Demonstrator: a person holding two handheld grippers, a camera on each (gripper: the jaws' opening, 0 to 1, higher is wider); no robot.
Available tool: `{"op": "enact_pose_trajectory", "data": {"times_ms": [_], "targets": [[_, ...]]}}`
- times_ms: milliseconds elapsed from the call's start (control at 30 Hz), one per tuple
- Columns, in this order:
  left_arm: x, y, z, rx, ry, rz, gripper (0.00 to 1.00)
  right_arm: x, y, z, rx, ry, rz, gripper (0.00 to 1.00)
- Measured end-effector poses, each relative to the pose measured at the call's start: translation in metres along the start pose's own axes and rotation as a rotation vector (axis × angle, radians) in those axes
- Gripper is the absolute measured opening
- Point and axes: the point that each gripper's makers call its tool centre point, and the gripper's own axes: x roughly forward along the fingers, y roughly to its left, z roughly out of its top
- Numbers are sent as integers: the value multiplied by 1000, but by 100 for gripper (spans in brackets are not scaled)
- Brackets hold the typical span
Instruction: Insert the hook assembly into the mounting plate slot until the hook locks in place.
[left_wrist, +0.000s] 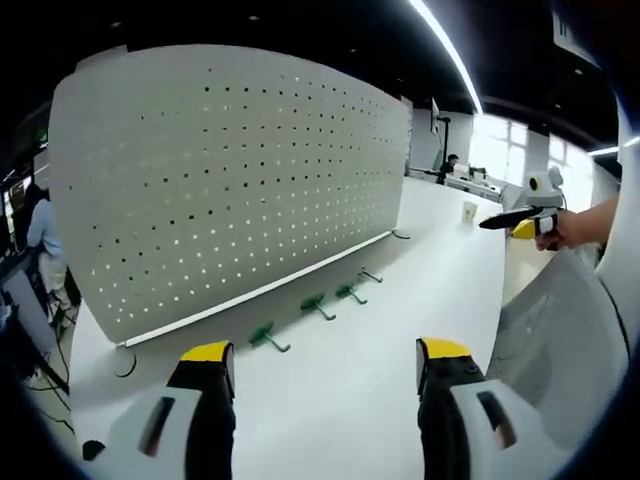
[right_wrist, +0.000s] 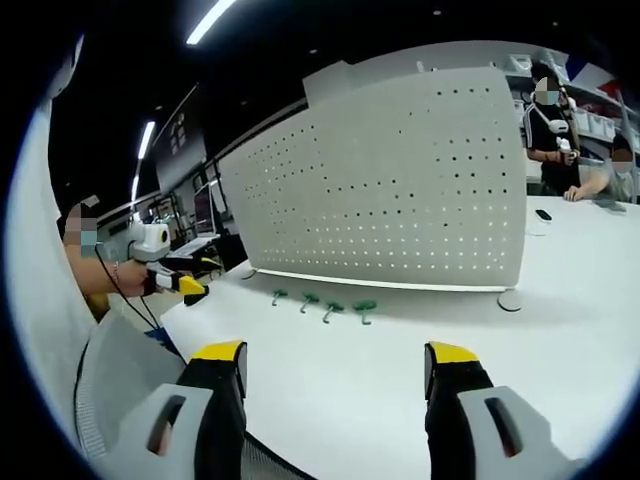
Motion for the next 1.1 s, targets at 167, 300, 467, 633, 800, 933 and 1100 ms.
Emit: {"op": "enact_pose_trajectory", "data": {"times_ms": [167, 300, 467, 633, 800, 933, 1100], "targets": [[8, 1, 0, 28, 26, -24, 75, -2, 1, -3, 5, 2, -6, 69], [16, 2, -4, 79, 66, -54, 74, -3, 1, -4, 7, 5, -10, 69], [24, 4, -7, 108, 99, -78, 74, -4, 1, -4, 5, 3, -11, 69], [33, 10, -16, 134, 144, -98, 74, -5, 1, -5, 5, 4, -14, 69], [40, 16, -20, 135, 162, -113, 74, -6, 1, -6, 8, 6, -17, 69], [44, 22, -24, 147, 186, -124, 74, -7, 0, -6, 11, 5, -20, 69], [48, 29, -36, 175, 243, -135, 75, -6, 0, -7, 13, 8, -21, 69]]}}
